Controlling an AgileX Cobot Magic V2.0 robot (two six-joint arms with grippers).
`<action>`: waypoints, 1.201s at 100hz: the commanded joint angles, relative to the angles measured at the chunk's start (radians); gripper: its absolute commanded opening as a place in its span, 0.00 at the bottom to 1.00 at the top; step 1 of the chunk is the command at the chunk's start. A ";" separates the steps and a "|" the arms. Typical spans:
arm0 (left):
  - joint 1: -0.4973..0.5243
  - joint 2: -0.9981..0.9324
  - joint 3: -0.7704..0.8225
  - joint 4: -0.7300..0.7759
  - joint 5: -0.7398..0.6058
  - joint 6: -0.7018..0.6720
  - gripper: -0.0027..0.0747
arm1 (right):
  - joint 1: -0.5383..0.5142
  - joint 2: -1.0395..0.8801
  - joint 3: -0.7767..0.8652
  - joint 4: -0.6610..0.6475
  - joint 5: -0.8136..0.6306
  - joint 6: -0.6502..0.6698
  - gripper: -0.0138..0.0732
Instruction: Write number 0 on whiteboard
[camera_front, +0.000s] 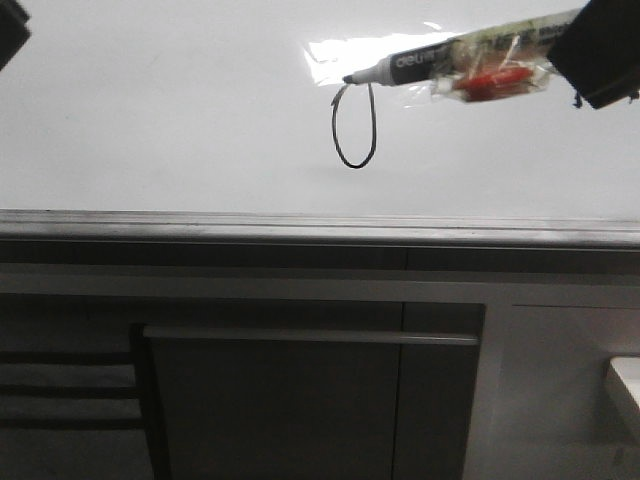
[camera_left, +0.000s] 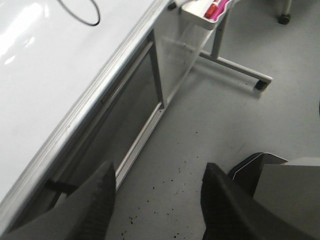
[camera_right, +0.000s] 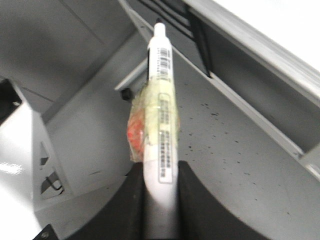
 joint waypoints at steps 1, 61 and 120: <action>-0.064 0.041 -0.092 -0.054 -0.012 0.044 0.50 | 0.000 0.010 -0.045 0.090 0.018 -0.071 0.15; -0.311 0.420 -0.512 0.105 0.122 0.079 0.50 | 0.000 0.062 -0.190 0.099 0.192 -0.074 0.15; -0.311 0.473 -0.570 0.134 0.171 0.079 0.20 | 0.000 0.062 -0.190 0.099 0.197 -0.074 0.15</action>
